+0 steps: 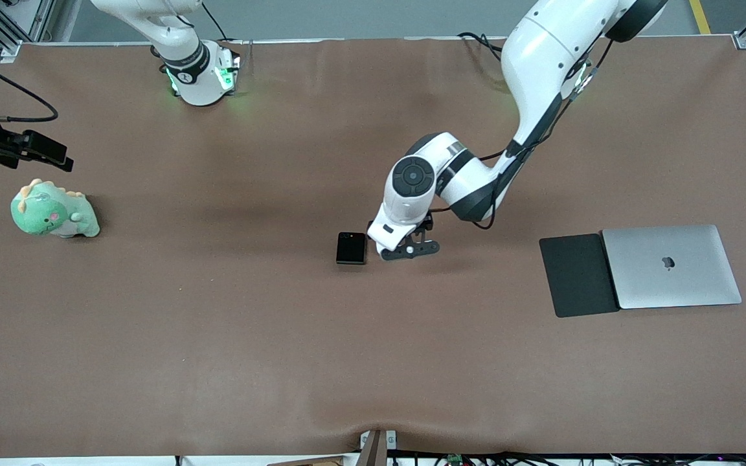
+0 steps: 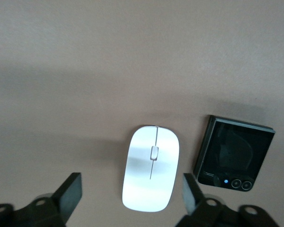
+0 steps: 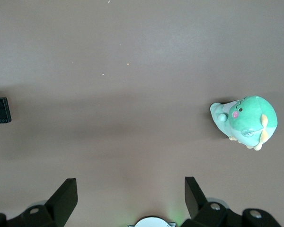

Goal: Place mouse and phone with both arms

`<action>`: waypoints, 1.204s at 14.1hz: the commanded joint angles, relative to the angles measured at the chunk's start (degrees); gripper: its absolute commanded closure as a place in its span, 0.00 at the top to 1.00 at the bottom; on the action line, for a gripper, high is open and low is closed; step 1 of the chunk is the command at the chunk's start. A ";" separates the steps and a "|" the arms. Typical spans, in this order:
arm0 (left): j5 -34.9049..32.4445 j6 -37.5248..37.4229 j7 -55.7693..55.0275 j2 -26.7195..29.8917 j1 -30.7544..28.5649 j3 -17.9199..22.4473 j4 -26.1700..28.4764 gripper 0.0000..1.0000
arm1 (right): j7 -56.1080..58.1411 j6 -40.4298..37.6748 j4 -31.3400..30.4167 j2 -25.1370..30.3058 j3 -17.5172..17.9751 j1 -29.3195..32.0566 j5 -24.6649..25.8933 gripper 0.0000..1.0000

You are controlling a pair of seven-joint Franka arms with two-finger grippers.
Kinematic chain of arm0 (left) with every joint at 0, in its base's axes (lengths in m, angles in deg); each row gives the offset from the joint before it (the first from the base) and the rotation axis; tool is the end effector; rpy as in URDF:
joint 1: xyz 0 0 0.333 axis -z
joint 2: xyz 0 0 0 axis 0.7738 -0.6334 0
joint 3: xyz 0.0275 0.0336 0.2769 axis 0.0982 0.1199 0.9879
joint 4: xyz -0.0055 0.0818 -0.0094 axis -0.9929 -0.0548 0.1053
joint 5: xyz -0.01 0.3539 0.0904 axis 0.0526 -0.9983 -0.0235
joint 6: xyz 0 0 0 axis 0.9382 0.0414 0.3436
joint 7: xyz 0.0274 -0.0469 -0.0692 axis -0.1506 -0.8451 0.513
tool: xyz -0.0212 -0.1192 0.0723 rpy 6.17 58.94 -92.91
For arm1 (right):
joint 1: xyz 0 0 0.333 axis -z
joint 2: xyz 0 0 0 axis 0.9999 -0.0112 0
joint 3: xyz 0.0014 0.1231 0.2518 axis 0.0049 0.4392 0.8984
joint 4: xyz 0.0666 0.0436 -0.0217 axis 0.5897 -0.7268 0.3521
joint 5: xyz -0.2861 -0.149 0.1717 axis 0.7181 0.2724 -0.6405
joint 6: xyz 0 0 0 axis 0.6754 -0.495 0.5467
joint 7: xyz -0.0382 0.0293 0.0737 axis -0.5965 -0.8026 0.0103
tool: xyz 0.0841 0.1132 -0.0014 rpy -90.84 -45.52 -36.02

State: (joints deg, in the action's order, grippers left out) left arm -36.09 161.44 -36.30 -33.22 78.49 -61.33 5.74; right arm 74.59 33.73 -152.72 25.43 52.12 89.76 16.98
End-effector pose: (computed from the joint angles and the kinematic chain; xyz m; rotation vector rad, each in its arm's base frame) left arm 0.4793 -0.4541 0.1936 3.0928 0.2229 -0.1059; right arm 0.5112 -0.0109 0.5424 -3.1151 0.1233 0.1994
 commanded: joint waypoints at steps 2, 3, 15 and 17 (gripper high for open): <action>-1.49 1.85 -1.56 -2.68 4.63 3.84 -2.65 0.88 | -0.75 -0.05 1.97 -3.75 0.02 -2.68 0.14 1.00; -1.49 2.90 -1.56 -3.29 5.08 4.10 -2.83 0.87 | -0.75 -0.05 2.93 -5.33 0.02 -3.38 0.23 1.00; -1.57 4.67 -2.09 -5.67 7.81 5.78 -2.92 0.71 | -0.75 6.18 7.42 -25.03 -0.06 -14.46 1.90 1.00; -1.57 4.67 -2.00 -5.67 7.81 5.78 -2.92 0.71 | -1.01 9.69 7.42 -26.95 -0.06 -15.16 1.47 1.00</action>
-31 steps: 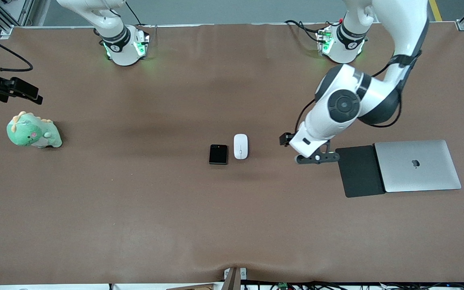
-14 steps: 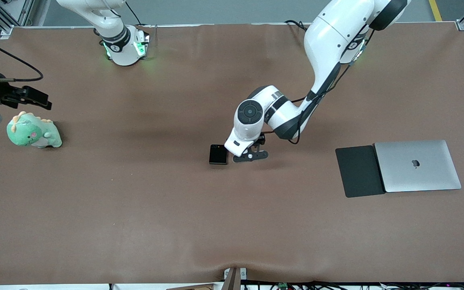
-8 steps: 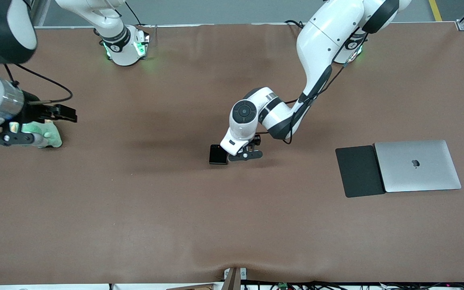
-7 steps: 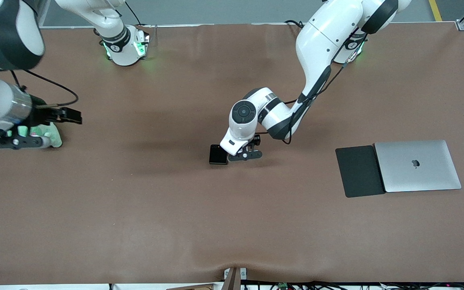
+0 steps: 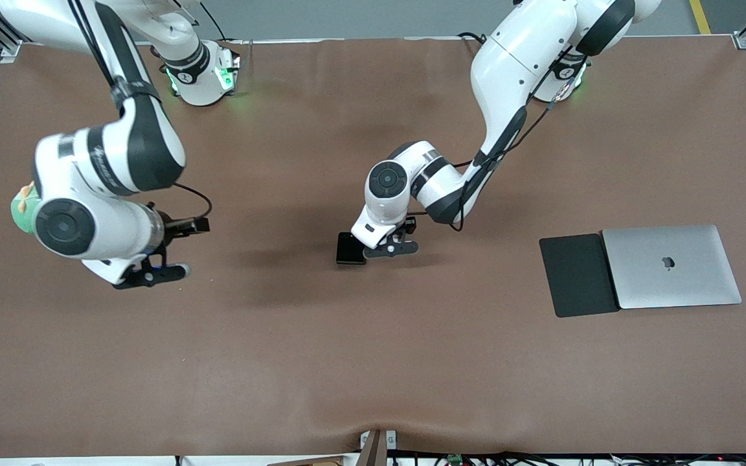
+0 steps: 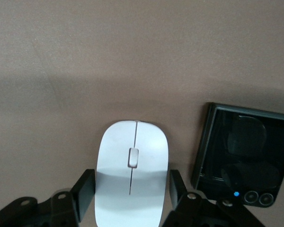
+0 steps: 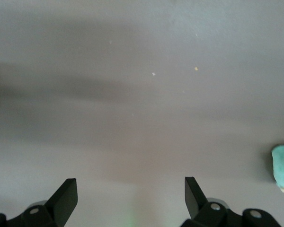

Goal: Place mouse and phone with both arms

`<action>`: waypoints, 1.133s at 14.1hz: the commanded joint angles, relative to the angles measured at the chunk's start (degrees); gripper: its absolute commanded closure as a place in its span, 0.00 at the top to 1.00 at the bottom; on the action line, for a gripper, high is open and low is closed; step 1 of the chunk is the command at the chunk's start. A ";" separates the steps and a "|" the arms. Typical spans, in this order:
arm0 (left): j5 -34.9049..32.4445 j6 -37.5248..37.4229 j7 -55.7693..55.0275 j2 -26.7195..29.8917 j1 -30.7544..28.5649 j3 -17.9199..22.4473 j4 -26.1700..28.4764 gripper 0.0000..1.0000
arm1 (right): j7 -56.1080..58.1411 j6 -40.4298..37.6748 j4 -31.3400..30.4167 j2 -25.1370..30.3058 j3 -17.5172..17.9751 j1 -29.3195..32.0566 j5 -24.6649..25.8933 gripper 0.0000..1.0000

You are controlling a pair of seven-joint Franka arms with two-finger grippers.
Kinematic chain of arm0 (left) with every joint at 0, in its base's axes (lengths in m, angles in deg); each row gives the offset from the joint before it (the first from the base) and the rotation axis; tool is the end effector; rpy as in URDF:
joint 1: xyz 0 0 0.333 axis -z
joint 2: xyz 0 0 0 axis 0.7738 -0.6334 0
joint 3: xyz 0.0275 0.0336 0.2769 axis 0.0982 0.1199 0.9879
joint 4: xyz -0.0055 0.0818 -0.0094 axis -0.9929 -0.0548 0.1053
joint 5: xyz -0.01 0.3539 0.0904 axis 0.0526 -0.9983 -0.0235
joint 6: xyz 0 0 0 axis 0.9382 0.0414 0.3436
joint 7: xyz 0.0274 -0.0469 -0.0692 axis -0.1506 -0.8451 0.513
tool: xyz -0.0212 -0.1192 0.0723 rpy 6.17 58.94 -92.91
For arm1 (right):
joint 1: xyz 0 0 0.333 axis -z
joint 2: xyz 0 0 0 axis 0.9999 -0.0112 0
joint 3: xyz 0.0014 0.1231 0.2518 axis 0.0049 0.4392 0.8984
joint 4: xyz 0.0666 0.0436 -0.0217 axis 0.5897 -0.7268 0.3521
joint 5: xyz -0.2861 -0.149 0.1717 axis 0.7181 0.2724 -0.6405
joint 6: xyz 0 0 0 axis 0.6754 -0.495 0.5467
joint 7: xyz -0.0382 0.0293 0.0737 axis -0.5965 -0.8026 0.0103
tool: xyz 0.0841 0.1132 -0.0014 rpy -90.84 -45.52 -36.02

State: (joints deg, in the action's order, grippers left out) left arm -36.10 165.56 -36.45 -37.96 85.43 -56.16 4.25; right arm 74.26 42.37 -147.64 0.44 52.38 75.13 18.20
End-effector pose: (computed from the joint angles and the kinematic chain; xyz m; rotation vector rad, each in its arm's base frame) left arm 0.4610 -0.4765 0.1473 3.1231 0.1550 -0.0619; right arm 0.5805 0.1383 0.3433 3.0352 0.2657 -0.4910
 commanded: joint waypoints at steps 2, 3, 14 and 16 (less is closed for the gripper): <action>-1.57 0.56 -1.94 -1.20 0.95 0.60 -1.43 0.71 | -0.78 2.91 2.44 -3.82 -0.32 -0.80 0.07 1.00; -1.57 0.56 -1.94 -1.20 0.95 0.60 -1.43 0.71 | -0.78 3.61 2.44 -4.17 -0.32 -0.80 -0.02 1.00; -1.66 0.47 -1.76 -1.56 0.95 0.69 -1.34 0.51 | -11.13 21.19 1.74 -11.03 -0.32 -4.14 -7.84 1.00; -1.74 0.21 -1.67 -1.12 0.60 0.69 -1.34 0.51 | -15.78 21.46 1.82 -11.38 -0.32 -5.28 -7.67 1.00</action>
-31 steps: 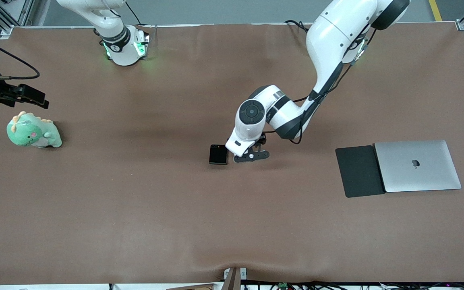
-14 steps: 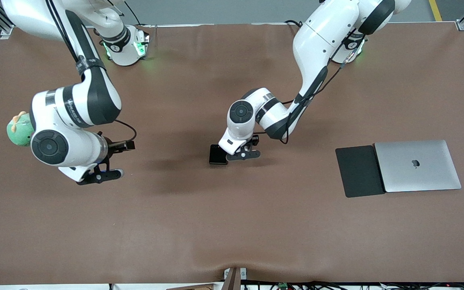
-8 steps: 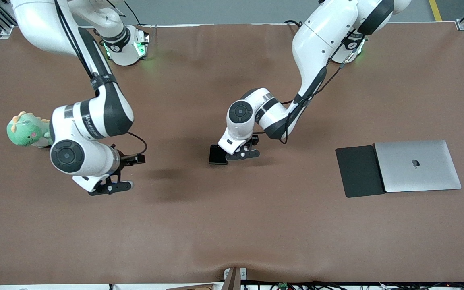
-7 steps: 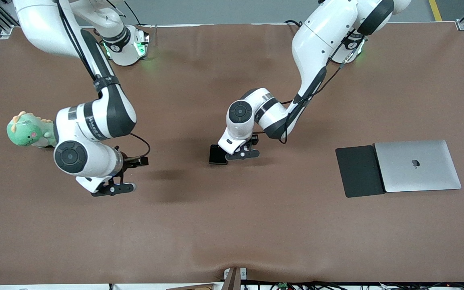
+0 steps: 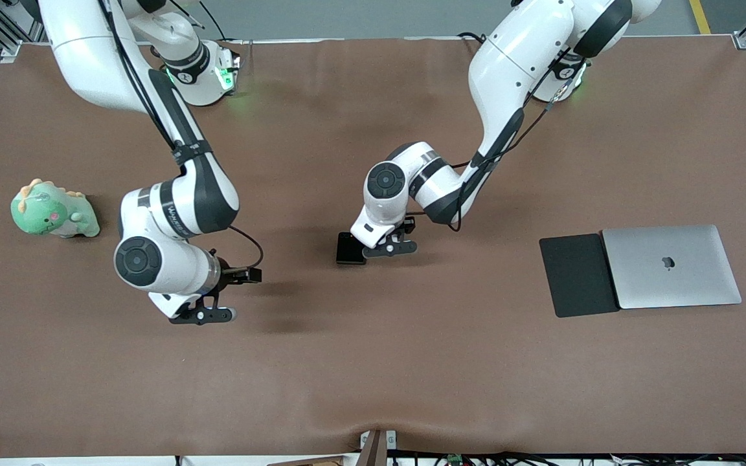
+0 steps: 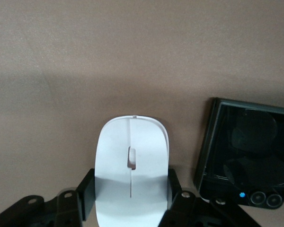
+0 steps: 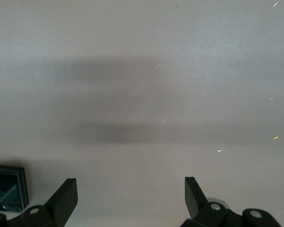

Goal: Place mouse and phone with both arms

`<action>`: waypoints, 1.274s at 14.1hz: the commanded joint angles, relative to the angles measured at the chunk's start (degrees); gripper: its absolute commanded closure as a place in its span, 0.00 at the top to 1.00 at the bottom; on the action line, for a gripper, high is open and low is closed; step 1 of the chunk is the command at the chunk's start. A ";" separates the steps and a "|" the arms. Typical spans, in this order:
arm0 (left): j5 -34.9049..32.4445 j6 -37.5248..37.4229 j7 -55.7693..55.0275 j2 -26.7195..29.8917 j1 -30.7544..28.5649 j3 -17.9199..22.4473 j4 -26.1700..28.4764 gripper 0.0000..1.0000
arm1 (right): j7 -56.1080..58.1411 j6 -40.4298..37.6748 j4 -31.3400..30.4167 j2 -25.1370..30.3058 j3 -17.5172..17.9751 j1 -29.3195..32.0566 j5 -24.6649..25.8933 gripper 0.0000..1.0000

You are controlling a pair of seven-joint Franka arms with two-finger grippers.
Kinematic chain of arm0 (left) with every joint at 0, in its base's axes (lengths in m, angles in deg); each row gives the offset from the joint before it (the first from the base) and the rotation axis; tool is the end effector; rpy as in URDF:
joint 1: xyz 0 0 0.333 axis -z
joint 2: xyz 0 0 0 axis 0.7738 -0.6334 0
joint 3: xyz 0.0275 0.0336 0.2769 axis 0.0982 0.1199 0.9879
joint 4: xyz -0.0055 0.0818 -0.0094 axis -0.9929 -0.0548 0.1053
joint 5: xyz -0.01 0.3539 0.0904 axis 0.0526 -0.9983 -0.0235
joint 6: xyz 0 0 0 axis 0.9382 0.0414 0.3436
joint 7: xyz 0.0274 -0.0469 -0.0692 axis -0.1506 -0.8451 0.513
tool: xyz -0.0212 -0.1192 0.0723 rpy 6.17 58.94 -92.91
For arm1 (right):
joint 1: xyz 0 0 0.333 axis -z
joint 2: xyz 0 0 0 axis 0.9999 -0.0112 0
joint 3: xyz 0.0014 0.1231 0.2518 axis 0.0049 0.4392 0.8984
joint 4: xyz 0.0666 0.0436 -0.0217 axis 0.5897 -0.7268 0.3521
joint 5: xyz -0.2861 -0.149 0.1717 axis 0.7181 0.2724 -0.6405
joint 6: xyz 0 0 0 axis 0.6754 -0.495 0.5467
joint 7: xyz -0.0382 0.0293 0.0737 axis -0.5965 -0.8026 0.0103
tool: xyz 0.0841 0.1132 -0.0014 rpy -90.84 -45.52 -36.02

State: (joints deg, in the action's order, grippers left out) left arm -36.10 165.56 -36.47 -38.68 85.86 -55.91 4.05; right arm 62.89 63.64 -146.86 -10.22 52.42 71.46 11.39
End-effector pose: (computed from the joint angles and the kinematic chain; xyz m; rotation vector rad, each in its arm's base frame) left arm 0.4582 -0.4773 0.1401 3.1309 0.1500 -0.0709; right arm 0.6196 0.2028 0.2531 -3.0754 0.0149 0.2258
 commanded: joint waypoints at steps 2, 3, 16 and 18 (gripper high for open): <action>-1.74 -0.06 -1.65 0.31 -0.09 0.44 -1.05 0.51 | -8.37 0.80 1.22 -1.69 -0.36 -3.54 -0.33 1.00; -1.74 -0.15 -1.65 0.92 -0.70 0.44 -0.97 0.51 | -10.74 2.55 1.13 -2.13 -0.36 -3.89 -0.15 1.00; -1.39 -12.28 14.85 15.87 -17.31 -0.35 3.51 0.51 | -22.89 15.12 1.48 -8.90 -0.54 -14.61 0.38 1.00; -1.30 -12.28 18.55 17.27 -19.94 -0.35 5.53 0.51 | -22.89 16.80 1.65 -9.86 -0.63 -15.67 1.52 1.00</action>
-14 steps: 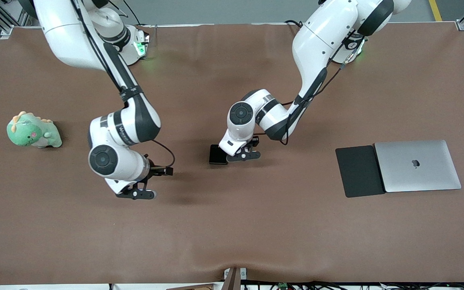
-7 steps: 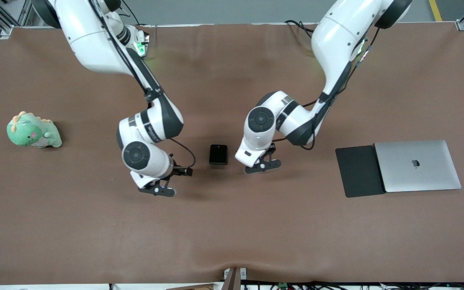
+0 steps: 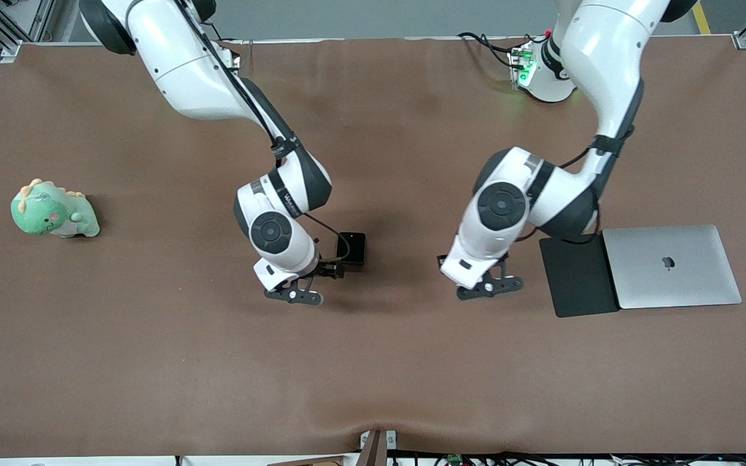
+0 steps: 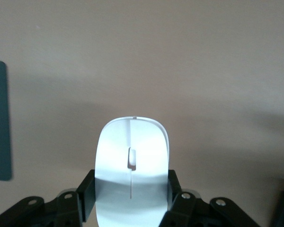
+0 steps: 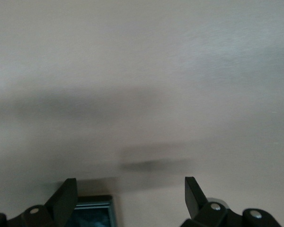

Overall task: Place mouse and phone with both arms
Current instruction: 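Carry the mouse to the pad while the right gripper grasps the phone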

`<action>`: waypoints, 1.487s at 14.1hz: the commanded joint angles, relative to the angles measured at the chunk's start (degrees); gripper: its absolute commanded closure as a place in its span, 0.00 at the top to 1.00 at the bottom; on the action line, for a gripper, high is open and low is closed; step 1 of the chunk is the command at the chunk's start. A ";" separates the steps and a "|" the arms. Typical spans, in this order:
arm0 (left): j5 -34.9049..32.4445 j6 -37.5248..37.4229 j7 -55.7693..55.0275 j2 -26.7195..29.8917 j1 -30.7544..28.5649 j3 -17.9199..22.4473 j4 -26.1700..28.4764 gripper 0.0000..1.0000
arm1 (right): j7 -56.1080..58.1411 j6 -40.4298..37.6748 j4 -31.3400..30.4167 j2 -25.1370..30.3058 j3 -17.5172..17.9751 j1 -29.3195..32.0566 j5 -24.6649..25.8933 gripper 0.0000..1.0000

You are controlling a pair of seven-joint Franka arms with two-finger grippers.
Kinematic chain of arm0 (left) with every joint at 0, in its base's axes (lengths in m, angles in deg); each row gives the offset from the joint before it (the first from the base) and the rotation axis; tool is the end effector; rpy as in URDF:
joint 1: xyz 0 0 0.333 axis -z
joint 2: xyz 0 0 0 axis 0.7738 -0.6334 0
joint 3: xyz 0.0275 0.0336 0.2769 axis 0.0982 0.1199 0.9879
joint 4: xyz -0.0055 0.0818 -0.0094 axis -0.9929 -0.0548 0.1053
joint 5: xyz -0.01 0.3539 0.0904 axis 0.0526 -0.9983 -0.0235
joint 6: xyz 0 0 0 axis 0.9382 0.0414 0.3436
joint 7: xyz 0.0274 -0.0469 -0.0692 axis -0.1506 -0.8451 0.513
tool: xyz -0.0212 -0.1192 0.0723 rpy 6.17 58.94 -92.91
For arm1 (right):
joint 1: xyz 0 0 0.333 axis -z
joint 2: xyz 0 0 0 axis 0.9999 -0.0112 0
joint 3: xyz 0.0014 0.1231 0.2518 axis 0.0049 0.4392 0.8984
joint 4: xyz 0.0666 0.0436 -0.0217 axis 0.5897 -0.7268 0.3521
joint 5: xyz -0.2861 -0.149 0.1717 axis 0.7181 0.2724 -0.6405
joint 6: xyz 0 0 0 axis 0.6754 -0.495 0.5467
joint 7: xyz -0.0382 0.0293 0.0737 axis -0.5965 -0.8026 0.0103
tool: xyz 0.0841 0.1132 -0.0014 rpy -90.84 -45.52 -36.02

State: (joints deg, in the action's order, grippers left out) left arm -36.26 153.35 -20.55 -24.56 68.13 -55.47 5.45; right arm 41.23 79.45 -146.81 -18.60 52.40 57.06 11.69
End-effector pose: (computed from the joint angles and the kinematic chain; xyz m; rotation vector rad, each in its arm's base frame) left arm 0.5813 -0.3018 0.2715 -3.0963 -0.1982 -0.0005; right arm 0.5722 0.3582 0.1779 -3.0655 0.2335 0.0589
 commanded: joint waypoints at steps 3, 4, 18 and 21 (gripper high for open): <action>-1.14 -0.07 9.13 4.47 -6.87 -0.88 6.59 0.51 | -1.32 2.66 1.96 -2.89 -0.87 -4.25 1.57 1.00; -1.14 -0.07 10.80 4.47 -8.11 -0.88 6.77 0.51 | -1.40 3.45 1.96 -3.16 -1.05 -4.96 1.92 1.00; -1.58 8.61 29.27 4.12 -25.34 -0.79 15.81 0.51 | -7.47 4.16 0.99 -4.39 -1.05 -8.22 6.31 1.00; -2.36 13.89 29.45 3.60 -26.05 -0.53 19.07 0.51 | -7.56 4.16 0.99 -4.92 -1.05 -8.39 6.40 1.00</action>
State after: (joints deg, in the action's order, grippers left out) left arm -36.40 164.07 8.87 -22.02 42.63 -55.52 21.32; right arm 35.32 83.83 -146.62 -22.69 51.83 49.39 17.11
